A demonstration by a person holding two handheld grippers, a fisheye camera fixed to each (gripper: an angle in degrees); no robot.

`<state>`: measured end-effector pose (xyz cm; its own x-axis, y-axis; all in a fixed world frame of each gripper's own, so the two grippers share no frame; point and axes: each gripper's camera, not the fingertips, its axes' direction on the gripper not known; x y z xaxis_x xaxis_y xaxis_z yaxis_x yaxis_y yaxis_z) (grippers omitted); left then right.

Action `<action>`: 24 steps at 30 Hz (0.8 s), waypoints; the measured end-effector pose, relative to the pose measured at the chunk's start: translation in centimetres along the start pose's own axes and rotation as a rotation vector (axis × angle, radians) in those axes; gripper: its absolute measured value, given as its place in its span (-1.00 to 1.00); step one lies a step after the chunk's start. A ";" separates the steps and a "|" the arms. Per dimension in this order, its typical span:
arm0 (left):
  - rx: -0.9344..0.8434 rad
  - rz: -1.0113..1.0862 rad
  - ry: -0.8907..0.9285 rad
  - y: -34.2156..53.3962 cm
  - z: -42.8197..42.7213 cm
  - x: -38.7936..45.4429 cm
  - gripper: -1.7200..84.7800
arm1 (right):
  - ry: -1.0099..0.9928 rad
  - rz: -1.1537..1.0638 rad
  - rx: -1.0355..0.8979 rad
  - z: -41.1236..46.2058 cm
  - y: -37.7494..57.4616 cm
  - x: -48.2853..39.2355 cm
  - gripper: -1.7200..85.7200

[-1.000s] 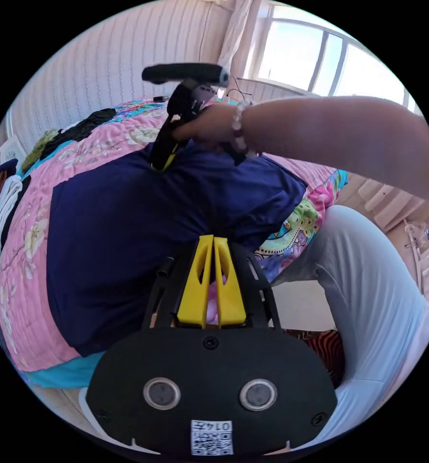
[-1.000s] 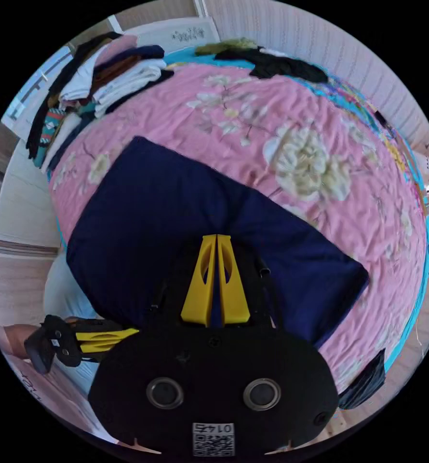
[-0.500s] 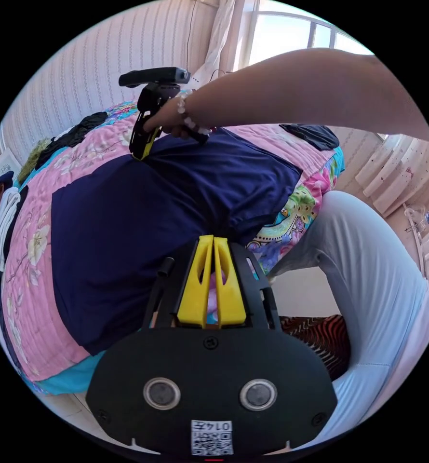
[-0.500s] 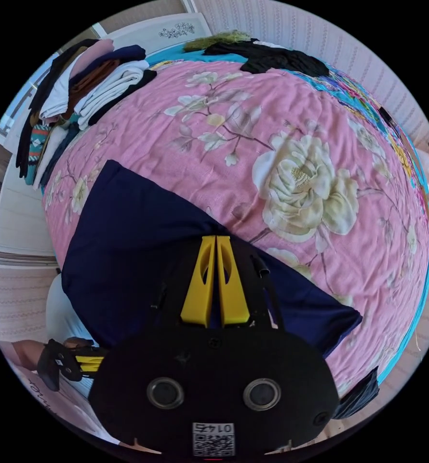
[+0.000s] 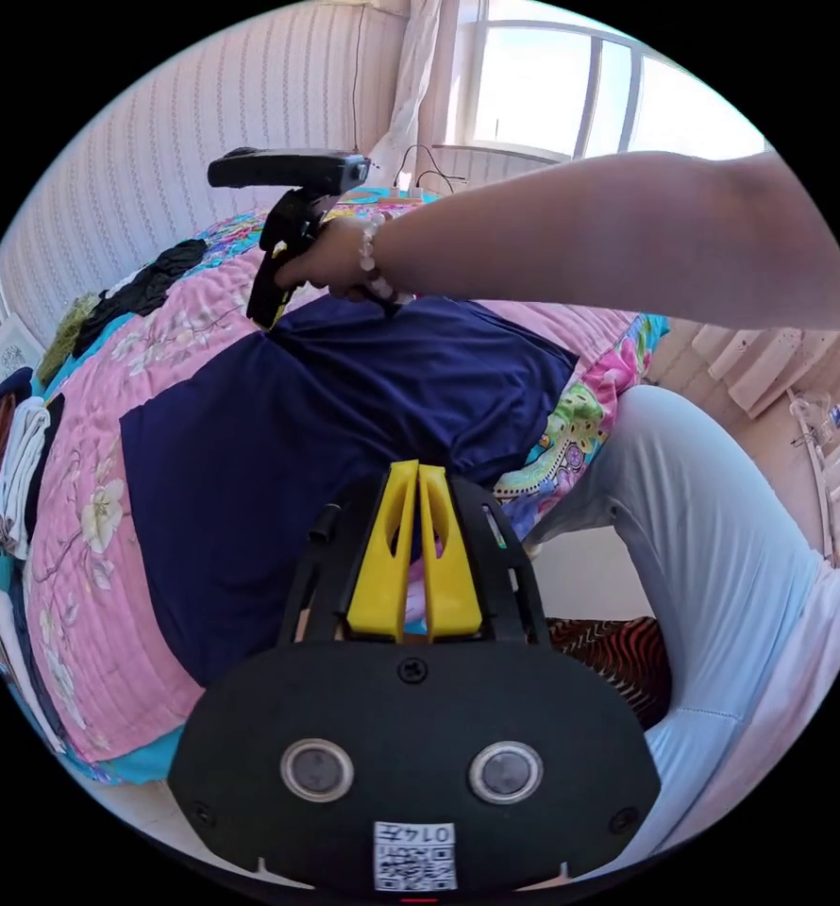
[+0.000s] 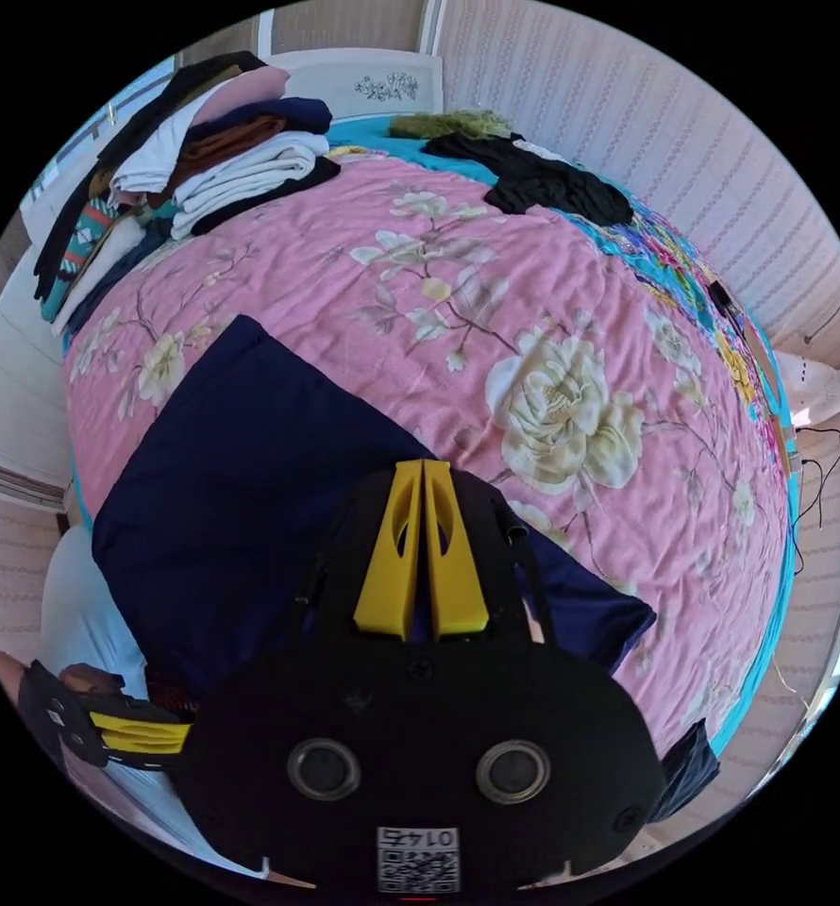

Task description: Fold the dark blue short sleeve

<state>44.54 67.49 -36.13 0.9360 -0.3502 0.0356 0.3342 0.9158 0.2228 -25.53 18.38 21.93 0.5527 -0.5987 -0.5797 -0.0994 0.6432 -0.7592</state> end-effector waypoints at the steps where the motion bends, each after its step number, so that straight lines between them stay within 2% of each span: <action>1: -0.023 0.002 -0.004 -0.1 0.6 0.1 -0.98 | -0.011 0.006 -0.017 0.6 0.2 0.0 -0.97; 2: -0.072 -0.001 -0.011 -0.1 2.0 0.1 -0.98 | -0.035 0.004 -0.076 2.0 0.1 -0.1 -0.97; 3: -0.017 -0.014 -0.010 0.3 2.3 0.1 -0.98 | -0.048 0.001 -0.123 3.1 0.1 -0.2 -0.97; 7: -0.027 -0.089 0.008 -0.3 1.8 -0.5 -0.98 | -0.044 -0.007 -0.172 4.1 0.7 -0.5 -0.97; 9: 0.000 -0.089 -0.037 -0.6 0.3 -0.3 -0.98 | -0.065 0.000 -0.130 2.8 1.8 -0.3 -0.97; 12: 0.050 -0.106 -0.016 -0.7 -1.6 -0.3 -0.98 | -0.158 0.108 0.069 -1.2 6.6 0.7 -0.97; 16: 0.085 -0.115 0.000 -0.9 -3.0 0.2 -0.98 | -0.261 0.249 0.241 -4.8 17.8 2.1 -0.96; 24: 0.152 -0.064 0.025 -2.9 -4.1 2.5 -0.98 | -0.242 0.616 0.303 -5.0 40.3 3.4 -0.87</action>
<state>46.39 64.77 -40.69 0.9163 -0.4005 -0.0073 0.3747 0.8507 0.3685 -31.80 39.89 -12.15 0.6413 0.0148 -0.7672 -0.2377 0.9544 -0.1803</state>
